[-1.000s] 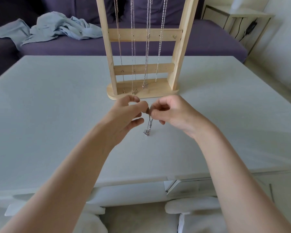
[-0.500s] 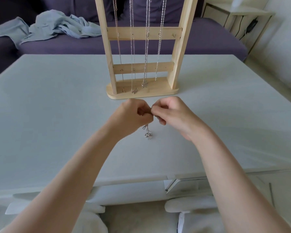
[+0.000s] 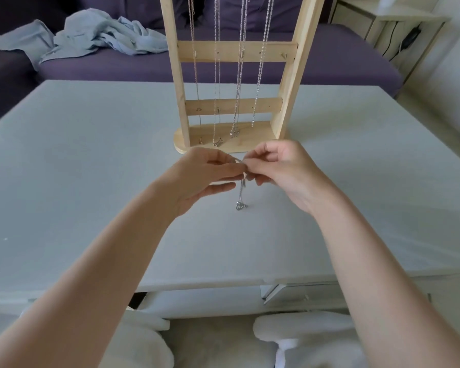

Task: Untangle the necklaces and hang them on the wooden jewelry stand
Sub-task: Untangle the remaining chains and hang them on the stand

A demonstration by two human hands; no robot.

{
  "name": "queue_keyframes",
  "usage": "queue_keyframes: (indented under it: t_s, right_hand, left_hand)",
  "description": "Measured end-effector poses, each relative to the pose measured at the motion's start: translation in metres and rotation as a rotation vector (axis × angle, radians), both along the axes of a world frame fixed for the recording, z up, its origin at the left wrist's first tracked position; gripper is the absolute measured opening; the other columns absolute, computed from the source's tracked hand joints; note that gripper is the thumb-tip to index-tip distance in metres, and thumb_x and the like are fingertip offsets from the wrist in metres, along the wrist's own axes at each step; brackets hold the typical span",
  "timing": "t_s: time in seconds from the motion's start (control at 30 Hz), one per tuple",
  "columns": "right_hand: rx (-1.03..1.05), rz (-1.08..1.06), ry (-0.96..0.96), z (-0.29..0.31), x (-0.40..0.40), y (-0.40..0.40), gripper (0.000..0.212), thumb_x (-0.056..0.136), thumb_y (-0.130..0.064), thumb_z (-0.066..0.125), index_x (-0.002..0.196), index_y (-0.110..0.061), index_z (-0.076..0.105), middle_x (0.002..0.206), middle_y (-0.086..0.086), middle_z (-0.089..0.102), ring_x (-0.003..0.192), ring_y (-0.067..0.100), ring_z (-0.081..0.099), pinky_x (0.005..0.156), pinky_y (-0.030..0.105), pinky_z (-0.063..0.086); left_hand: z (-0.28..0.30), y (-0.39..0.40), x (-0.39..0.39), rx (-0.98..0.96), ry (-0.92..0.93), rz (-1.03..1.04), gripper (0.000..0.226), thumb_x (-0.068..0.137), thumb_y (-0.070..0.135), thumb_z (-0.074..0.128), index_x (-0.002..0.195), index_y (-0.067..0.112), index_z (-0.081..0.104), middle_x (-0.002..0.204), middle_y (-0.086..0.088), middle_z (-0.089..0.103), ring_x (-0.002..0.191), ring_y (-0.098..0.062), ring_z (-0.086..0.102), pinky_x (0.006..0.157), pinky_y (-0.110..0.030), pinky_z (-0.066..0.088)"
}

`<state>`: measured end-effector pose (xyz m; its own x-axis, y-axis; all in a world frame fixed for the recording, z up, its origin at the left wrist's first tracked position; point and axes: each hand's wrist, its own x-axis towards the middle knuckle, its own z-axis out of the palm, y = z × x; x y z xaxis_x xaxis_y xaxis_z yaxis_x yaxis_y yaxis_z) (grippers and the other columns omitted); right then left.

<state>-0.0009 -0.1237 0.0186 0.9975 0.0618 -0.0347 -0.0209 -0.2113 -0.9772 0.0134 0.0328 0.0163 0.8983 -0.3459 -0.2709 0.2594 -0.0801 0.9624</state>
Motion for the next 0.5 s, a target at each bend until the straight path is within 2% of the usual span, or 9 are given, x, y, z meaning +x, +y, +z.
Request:
queue_keyframes:
  t_s: [0.07,0.2,0.3,0.4,0.5]
  right_hand:
    - [0.106,0.004,0.039,0.002,0.005,-0.001,0.013,0.084,0.005,0.062,0.076,-0.006,0.061,0.067,0.008,0.063,0.056,0.013,0.059,0.053,0.017,0.047]
    - [0.197,0.006,0.072,0.004,0.017,0.003,0.014,0.085,0.002,0.062,0.075,-0.008,0.063,0.064,0.004,0.065,0.055,0.011,0.061,0.054,0.016,0.047]
    - [0.249,0.034,0.113,-0.001,0.022,0.004,0.015,0.087,0.001,0.060,0.077,-0.009,0.066,0.065,0.002,0.068,0.057,0.010,0.062,0.055,0.015,0.048]
    - [0.147,0.051,0.102,-0.004,0.023,0.007,0.012,0.086,0.003,0.060,0.082,-0.006,0.067,0.072,0.008,0.069,0.058,0.011,0.064,0.056,0.016,0.049]
    - [-0.109,0.024,0.024,-0.007,0.029,0.014,0.014,0.082,0.001,0.065,0.076,-0.011,0.069,0.070,0.007,0.069,0.058,0.010,0.062,0.055,0.018,0.050]
  left_hand:
    - [0.002,-0.001,0.003,-0.042,-0.011,0.038,0.010,0.084,0.008,0.066,0.078,0.009,0.058,0.085,-0.005,0.071,0.085,-0.011,0.070,0.071,-0.017,0.054]
    - [0.010,-0.001,0.012,-0.101,-0.019,0.115,0.015,0.082,0.005,0.066,0.074,0.011,0.056,0.079,-0.004,0.068,0.075,-0.009,0.068,0.067,-0.014,0.052]
    - [0.008,0.002,0.019,-0.049,-0.065,0.121,0.016,0.081,0.004,0.068,0.075,0.012,0.055,0.080,-0.003,0.066,0.077,-0.012,0.067,0.066,-0.013,0.051]
    - [-0.003,0.005,0.020,0.081,-0.135,0.148,0.016,0.080,0.005,0.070,0.076,0.012,0.057,0.082,-0.004,0.066,0.076,-0.009,0.066,0.060,-0.010,0.047]
    - [-0.009,0.007,0.022,0.194,-0.238,0.159,0.018,0.079,0.003,0.070,0.073,0.013,0.058,0.073,0.000,0.066,0.065,-0.003,0.063,0.057,-0.010,0.047]
